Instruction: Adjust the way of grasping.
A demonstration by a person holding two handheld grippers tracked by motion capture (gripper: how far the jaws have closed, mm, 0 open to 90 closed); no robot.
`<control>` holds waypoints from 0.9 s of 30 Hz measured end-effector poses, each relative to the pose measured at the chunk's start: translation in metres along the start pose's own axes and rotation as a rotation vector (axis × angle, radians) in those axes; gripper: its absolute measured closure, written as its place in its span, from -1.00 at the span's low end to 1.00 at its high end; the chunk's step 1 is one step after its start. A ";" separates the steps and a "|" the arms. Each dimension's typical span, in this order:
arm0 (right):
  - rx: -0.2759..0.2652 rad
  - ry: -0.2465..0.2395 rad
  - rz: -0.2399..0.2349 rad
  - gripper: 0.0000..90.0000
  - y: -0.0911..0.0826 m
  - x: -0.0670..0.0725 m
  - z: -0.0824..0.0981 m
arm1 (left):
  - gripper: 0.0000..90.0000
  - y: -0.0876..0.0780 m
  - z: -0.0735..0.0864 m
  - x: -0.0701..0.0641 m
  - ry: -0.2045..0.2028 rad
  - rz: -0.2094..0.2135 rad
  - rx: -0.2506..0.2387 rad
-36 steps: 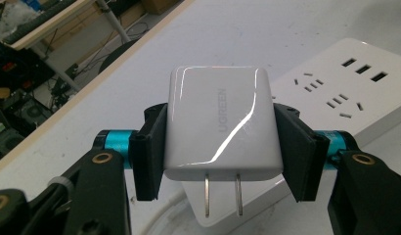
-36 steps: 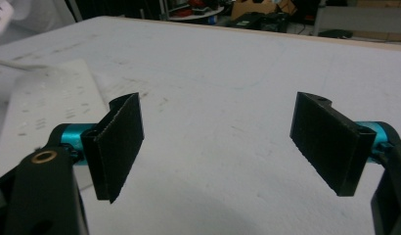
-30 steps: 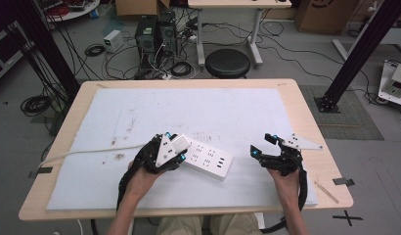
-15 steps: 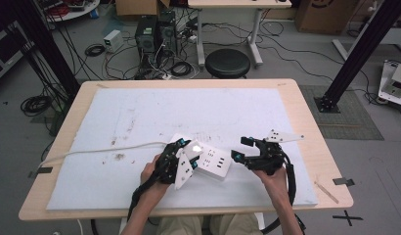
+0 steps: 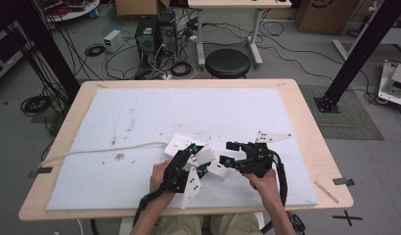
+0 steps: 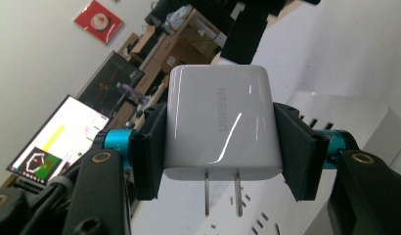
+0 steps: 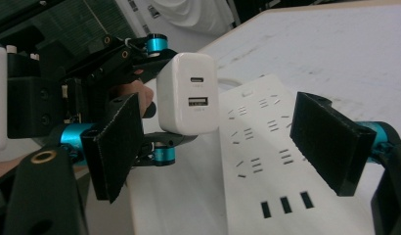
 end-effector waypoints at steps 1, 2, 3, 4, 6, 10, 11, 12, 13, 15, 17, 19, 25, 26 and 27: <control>0.004 0.010 -0.009 -0.54 0.001 0.000 0.001 | -0.06 0.000 -0.001 0.000 0.007 -0.001 -0.004; 0.001 0.017 -0.018 -0.54 0.003 0.001 0.001 | -0.06 0.000 -0.002 -0.001 0.010 -0.003 -0.011; 0.003 0.027 -0.027 -0.54 0.004 0.001 0.001 | -0.06 0.001 -0.002 -0.001 0.012 -0.003 -0.017; 0.000 0.030 -0.033 -0.54 0.005 0.002 0.002 | -0.06 0.001 -0.003 -0.001 0.015 -0.002 -0.024; -0.004 0.039 -0.042 -0.54 0.007 0.003 0.002 | -0.06 0.001 -0.004 -0.002 0.017 0.000 -0.035; -0.006 0.056 -0.061 -0.54 0.011 0.004 0.003 | -0.06 0.002 -0.005 -0.004 0.011 -0.001 -0.049; -0.006 0.056 -0.061 -0.54 0.011 0.004 0.003 | -0.06 0.002 -0.005 -0.004 0.011 -0.001 -0.049; -0.009 0.057 -0.067 -0.54 0.012 0.005 0.004 | -0.06 0.002 -0.006 -0.005 0.008 0.000 -0.050; -0.011 0.059 -0.070 -0.54 0.013 0.005 0.004 | -0.06 0.003 -0.006 -0.005 0.006 0.001 -0.053; -0.018 0.059 -0.078 -0.54 0.015 0.006 0.005 | -0.06 0.003 -0.007 -0.007 0.006 0.004 -0.060; -0.016 0.067 -0.084 -0.54 0.016 0.006 0.006 | -0.06 0.004 -0.008 -0.008 0.006 0.010 -0.068; -0.016 0.068 -0.085 -0.54 0.017 0.006 0.006 | -0.06 0.004 -0.009 -0.008 0.008 0.013 -0.070; -0.012 0.082 -0.103 -0.46 0.022 0.007 0.011 | -0.06 0.006 -0.012 -0.010 0.007 0.018 -0.084; -0.012 0.082 -0.103 -0.46 0.022 0.007 0.011 | -0.06 0.006 -0.012 -0.010 0.007 0.018 -0.084; -0.017 0.078 -0.120 -0.36 0.021 0.007 0.011 | -0.06 0.006 -0.013 -0.010 0.009 0.018 -0.087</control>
Point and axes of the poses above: each handheld gripper's, and its own axes: y roughly forward along the jaws, z roughly out of its underside, x roughly to its left, the point moved 3 cm from there along y, roughly forward along the jaws, and after that the axes turned 13 degrees about -x, right-handed, at the moved point
